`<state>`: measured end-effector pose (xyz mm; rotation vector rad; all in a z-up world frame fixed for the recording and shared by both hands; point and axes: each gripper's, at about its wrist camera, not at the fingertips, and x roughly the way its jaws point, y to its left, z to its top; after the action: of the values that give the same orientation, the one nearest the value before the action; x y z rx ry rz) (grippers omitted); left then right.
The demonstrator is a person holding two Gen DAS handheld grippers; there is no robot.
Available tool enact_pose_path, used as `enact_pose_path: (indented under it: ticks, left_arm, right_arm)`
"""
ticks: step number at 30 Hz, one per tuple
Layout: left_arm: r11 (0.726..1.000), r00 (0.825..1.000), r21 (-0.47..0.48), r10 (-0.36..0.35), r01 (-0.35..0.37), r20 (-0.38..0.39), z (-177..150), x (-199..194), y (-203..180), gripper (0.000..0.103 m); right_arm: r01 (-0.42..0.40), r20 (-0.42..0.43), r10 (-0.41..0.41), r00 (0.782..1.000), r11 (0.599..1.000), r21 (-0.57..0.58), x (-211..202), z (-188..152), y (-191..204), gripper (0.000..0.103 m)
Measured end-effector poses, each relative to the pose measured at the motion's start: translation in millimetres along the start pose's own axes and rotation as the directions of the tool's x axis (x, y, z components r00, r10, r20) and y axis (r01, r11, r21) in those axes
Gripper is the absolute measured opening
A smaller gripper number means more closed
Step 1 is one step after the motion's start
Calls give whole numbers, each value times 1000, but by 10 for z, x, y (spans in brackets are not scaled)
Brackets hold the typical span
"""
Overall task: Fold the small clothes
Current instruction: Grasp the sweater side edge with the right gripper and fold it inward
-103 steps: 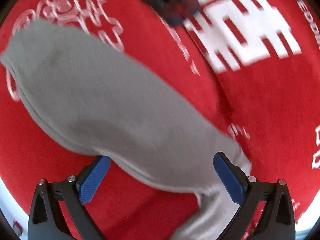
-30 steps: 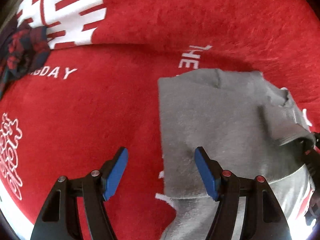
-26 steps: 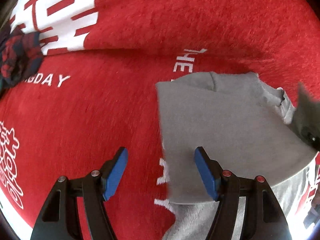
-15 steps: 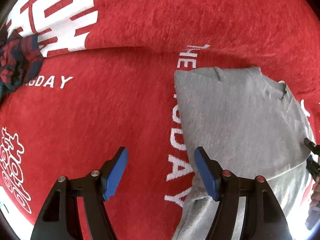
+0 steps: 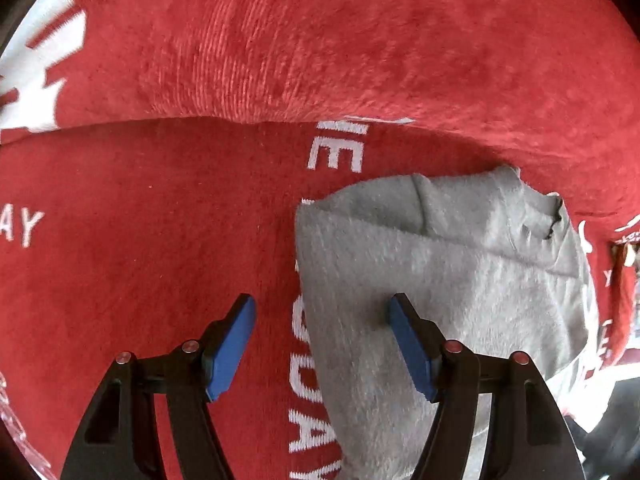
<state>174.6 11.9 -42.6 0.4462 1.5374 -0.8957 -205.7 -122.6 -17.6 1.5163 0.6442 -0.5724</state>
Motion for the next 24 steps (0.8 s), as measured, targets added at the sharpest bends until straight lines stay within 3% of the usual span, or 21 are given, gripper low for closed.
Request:
enact_pose_path:
  ticks: [3, 5, 7, 8, 9, 10, 11, 15, 20, 21, 24]
  left_arm:
    - [999, 999, -7, -42, 41, -18, 43, 23, 71, 70]
    - [998, 997, -3, -69, 69, -20, 72, 47, 142, 68]
    - [995, 995, 25, -99, 99, 6, 102, 19, 185, 42]
    - [992, 993, 34, -119, 118, 10, 175, 24, 249, 17]
    - [990, 991, 35, -135, 135, 9, 171, -57, 253, 15]
    - [990, 991, 42, -134, 134, 14, 187, -82, 265, 14]
    - [990, 992, 63, -125, 124, 24, 200, -115, 286, 10]
    - [992, 996, 93, -84, 82, 25, 188, -76, 449, 10]
    - [995, 997, 84, -57, 53, 56, 73, -102, 498, 10]
    - [995, 997, 98, -40, 34, 64, 66, -131, 481, 10]
    - [992, 995, 123, -7, -5, 95, -11, -243, 393, 10]
  right_arm:
    - [-133, -127, 139, 982, 990, 53, 699, -350, 328, 48]
    - [-168, -136, 178, 975, 983, 80, 1104, -438, 486, 48]
    - [-147, -121, 158, 980, 984, 99, 1329, -467, 554, 48]
    - [-141, -110, 154, 982, 983, 118, 1385, -462, 540, 47]
    - [-146, -94, 160, 983, 979, 140, 1414, -457, 534, 34]
    - [-140, -93, 154, 984, 980, 143, 1445, -448, 566, 14]
    - [-145, -97, 159, 982, 980, 134, 1509, -436, 640, 7]
    - [-181, -141, 185, 973, 983, 44, 1660, -475, 898, 7]
    - [-102, -200, 109, 974, 994, 45, 1858, -513, 785, 7]
    - [-95, -207, 101, 973, 995, 38, 1801, -502, 777, 10]
    - [-47, -154, 39, 987, 998, -46, 1338, -385, 723, 40]
